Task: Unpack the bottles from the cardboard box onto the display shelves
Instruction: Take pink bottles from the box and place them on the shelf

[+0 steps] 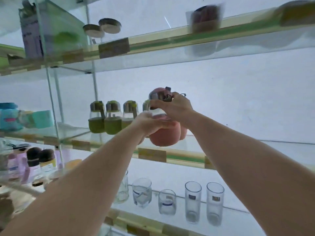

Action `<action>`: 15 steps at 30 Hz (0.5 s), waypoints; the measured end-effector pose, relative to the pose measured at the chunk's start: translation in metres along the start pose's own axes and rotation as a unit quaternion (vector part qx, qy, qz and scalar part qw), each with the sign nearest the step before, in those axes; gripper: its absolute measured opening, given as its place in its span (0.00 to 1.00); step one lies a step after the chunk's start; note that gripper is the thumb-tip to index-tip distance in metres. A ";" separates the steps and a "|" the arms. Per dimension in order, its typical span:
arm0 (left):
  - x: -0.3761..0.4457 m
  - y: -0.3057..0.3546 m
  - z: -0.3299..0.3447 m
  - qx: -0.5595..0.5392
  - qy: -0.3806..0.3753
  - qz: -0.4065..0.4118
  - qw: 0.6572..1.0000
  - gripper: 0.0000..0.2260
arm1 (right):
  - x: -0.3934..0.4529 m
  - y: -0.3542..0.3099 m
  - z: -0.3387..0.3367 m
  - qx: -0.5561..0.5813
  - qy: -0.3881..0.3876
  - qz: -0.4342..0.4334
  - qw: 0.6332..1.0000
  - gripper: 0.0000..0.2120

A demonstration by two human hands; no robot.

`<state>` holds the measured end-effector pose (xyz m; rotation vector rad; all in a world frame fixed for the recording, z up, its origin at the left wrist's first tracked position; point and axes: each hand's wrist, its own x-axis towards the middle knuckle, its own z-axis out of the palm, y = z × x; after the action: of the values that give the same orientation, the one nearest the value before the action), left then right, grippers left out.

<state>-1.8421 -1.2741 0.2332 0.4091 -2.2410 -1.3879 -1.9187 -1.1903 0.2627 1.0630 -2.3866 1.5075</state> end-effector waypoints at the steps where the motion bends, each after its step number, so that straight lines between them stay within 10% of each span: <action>1: 0.010 0.002 0.011 -0.005 -0.007 0.000 1.000 0.18 | 0.006 0.009 -0.008 -0.005 0.009 0.008 1.000 0.27; 15: 0.105 -0.008 0.121 0.044 -0.056 0.019 0.997 0.41 | 0.056 0.108 -0.059 -0.039 0.106 0.141 0.984 0.26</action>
<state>-1.9955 -1.2372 0.2048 0.3250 -2.3945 -1.3255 -2.0421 -1.1416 0.2374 0.5329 -2.4981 1.5052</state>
